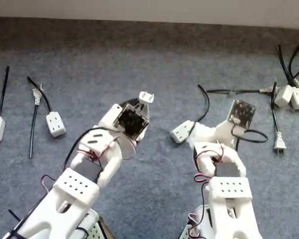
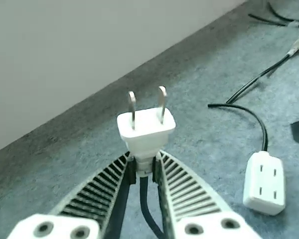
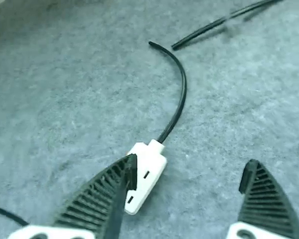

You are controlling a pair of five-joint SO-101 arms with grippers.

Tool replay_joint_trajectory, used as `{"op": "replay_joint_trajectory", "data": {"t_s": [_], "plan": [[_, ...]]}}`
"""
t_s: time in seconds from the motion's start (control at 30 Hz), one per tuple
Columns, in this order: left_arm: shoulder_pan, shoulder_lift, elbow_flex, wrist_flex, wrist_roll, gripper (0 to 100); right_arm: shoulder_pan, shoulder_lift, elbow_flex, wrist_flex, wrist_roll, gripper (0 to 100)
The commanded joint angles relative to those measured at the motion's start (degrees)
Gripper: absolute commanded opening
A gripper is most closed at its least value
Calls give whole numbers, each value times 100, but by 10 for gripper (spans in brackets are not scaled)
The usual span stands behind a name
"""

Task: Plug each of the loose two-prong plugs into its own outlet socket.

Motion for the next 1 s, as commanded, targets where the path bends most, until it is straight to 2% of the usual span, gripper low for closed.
{"op": "replay_joint_trajectory", "data": {"t_s": [0.0,0.13,0.23,0.37,0.53,0.73,0.83,0.97], "plan": [[75,-84,558,-1398,589,5,-251,-84,-804,505,44,327],[92,-101,1156,-2426,607,5,-418,-84,-1200,1103,44,262],[92,-75,1385,-2892,607,5,-444,-92,-1349,1367,211,212],[127,-57,1446,-2945,615,5,-620,-92,-1666,1807,545,212],[119,-57,1464,-2945,1081,5,-1429,-92,-2167,2448,1204,209],[145,-66,1534,-2945,1178,5,-2141,-92,-2308,2484,1266,177],[426,-66,1569,-2945,1152,5,-2378,-101,-2343,2457,1459,127],[646,-66,1578,-2945,1143,5,-2607,-119,-2659,2484,1705,121]]}}
